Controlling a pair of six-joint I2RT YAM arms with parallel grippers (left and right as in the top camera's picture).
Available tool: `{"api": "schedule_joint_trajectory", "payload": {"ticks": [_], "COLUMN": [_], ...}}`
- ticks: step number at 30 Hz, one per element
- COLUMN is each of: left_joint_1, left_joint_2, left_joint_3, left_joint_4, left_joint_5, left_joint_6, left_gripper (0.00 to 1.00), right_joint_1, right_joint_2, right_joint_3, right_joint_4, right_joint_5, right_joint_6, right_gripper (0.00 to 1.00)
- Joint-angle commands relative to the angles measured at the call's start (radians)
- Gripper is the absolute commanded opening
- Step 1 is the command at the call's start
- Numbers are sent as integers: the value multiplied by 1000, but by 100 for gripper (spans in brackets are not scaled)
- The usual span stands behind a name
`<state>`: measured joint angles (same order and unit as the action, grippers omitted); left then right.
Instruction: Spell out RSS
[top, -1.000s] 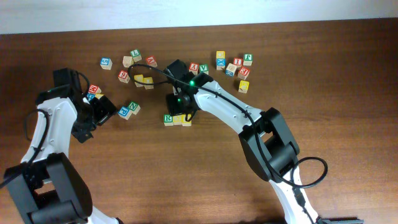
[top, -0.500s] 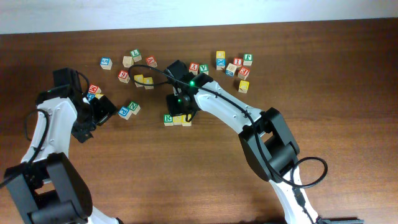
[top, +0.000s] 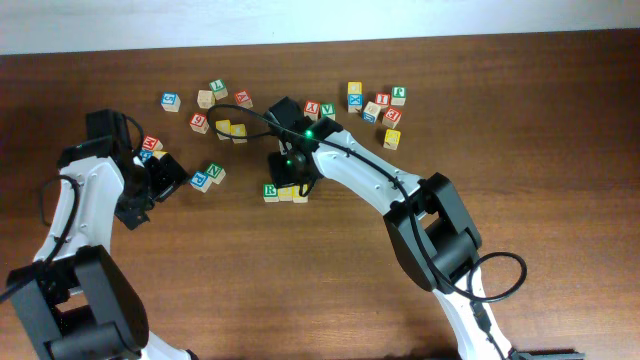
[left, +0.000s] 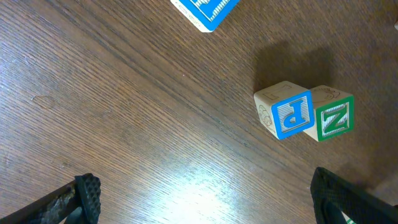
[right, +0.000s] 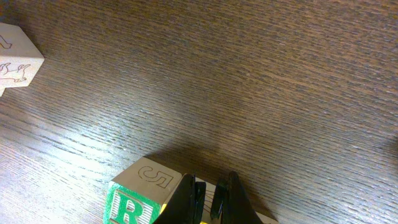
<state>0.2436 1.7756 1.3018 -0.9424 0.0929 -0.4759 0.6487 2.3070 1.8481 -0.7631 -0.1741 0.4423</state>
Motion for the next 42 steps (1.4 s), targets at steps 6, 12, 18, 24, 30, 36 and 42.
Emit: {"api": "schedule_joint_trajectory", "payload": {"ticks": [6,12,18,24,30,36,42], "left_joint_1": [5,5,5,5,5,5,5], "left_joint_2": [-15,-15,-15,-15,-15,-15,-15], "left_joint_3": [11,11,11,11,11,11,11], "left_joint_4": [-2,-2,-2,-2,-2,-2,-2], "left_joint_5": [-4,-4,-4,-4,-4,-4,-5], "left_joint_6": [-2,-2,-2,-2,-2,-2,-2], "left_gripper": [99,99,99,99,99,99,99], "right_joint_1": [7,7,7,7,7,7,7], "right_joint_2": [7,7,7,7,7,7,7], "right_joint_3": [-11,-11,-11,-11,-11,-11,-11], "right_joint_4": [-6,-5,-6,-6,-6,-6,-6], "right_joint_5": [-2,-2,-10,-21,-22,-28,-37], "right_joint_6": [4,4,4,3,3,3,-16], "right_gripper": [4,4,4,4,4,4,4]}}
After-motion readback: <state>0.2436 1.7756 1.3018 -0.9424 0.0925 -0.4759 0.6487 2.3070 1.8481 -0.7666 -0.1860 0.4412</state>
